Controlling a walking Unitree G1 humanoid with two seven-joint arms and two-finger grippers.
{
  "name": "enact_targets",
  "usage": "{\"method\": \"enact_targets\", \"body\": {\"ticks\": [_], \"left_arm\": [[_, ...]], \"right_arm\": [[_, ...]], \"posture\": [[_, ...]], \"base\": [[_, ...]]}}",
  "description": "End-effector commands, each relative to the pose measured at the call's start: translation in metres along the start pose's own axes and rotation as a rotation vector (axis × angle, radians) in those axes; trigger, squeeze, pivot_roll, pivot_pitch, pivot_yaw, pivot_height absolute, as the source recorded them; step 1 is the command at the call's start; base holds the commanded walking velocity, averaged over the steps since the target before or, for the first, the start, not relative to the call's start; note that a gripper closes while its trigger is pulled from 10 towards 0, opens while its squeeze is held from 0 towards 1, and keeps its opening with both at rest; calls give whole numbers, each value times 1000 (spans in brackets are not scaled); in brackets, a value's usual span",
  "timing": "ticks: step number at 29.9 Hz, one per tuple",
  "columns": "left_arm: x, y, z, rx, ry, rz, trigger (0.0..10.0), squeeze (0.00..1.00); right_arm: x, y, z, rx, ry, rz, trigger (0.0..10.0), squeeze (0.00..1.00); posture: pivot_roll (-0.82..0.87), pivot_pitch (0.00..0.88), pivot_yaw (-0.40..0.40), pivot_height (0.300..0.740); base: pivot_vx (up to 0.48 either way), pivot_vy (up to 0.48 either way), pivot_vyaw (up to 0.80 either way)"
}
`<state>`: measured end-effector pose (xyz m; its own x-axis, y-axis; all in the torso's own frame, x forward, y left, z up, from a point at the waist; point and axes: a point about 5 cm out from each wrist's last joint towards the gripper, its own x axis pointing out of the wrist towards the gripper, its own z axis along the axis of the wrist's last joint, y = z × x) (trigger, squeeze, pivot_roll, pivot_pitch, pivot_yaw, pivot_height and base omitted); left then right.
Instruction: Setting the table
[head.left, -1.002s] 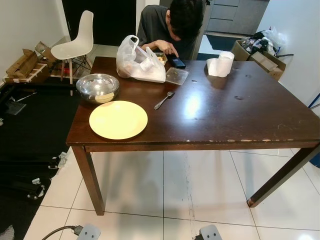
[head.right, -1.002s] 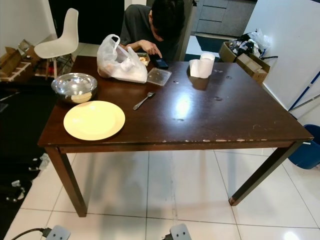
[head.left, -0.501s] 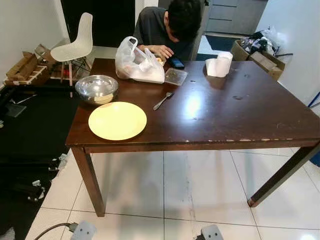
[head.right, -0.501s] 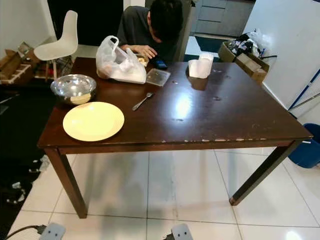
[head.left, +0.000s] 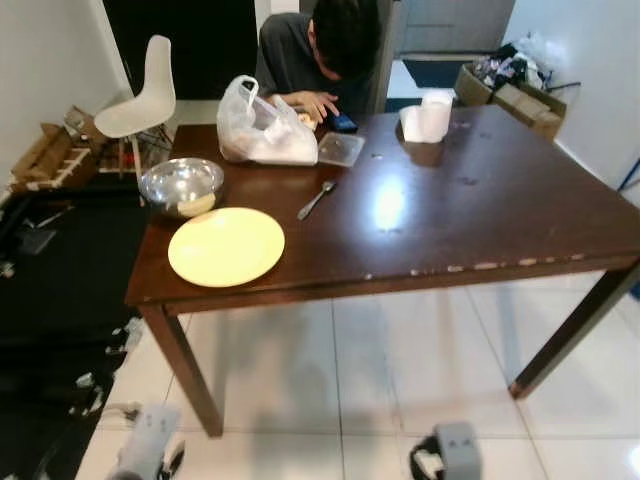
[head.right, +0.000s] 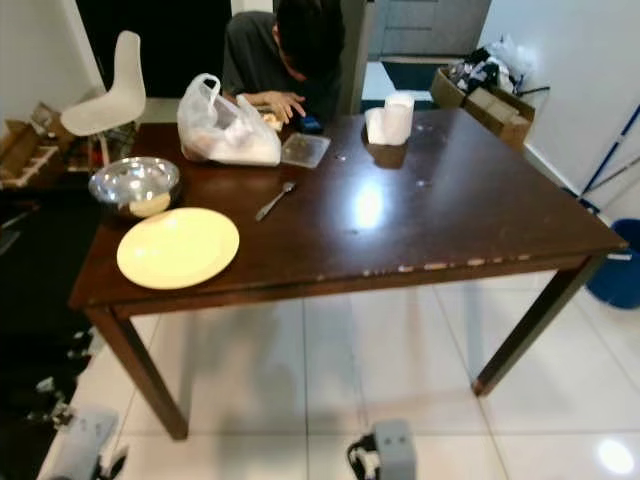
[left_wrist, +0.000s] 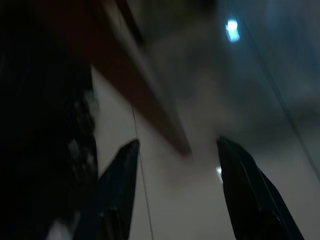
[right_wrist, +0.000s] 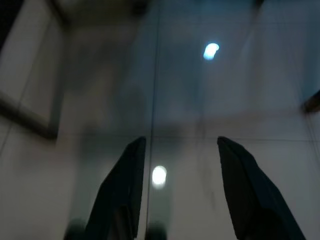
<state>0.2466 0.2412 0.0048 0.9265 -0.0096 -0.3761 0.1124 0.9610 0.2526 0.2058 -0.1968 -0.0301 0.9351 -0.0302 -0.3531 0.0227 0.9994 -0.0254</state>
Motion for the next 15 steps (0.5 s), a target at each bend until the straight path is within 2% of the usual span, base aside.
{"method": "enact_targets", "body": {"ticks": [1, 2, 3, 5, 8, 12, 14, 15], "left_arm": [[6, -1, 22, -19, -68, -4, 10000, 0], [6, -1, 22, -19, -68, -4, 10000, 0], [14, -6, 48, -26, -139, -14, 10000, 0], [20, -9, 66, -51, -183, -16, 10000, 0], [26, -13, 86, -114, -230, -19, 10000, 0], [25, -15, 91, -126, -240, -13, 10000, 0], [20, -17, 101, -191, -265, 11, 10000, 0], [20, -17, 101, -191, -265, 11, 10000, 0]], "right_arm": [[5, -2, 24, 38, -113, -49, 10000, 0], [5, -2, 24, 38, -113, -49, 10000, 0], [11, -7, 49, 57, -203, -78, 10000, 0], [16, -10, 69, 67, -272, -83, 10000, 0], [22, -5, 106, 79, -388, -57, 10000, 0], [21, -2, 112, 84, -404, -45, 10000, 0], [18, 6, 114, 82, -401, -2, 10000, 0], [18, 6, 114, 82, -401, -2, 10000, 0]], "posture": [[-123, 0, 126, 740], [-123, 0, 126, 740], [-124, 0, 129, 740], [-130, 0, 130, 740], [-139, 0, 116, 740], [-127, 0, 115, 740], [-119, 0, 100, 740], [-119, 0, 100, 740]], "base": [[0, 0, 0], [0, 0, 0], [0, 0, 0], [0, 0, 0], [0, 0, 0], [0, 0, 0], [0, 0, 0], [0, 0, 0]]}}
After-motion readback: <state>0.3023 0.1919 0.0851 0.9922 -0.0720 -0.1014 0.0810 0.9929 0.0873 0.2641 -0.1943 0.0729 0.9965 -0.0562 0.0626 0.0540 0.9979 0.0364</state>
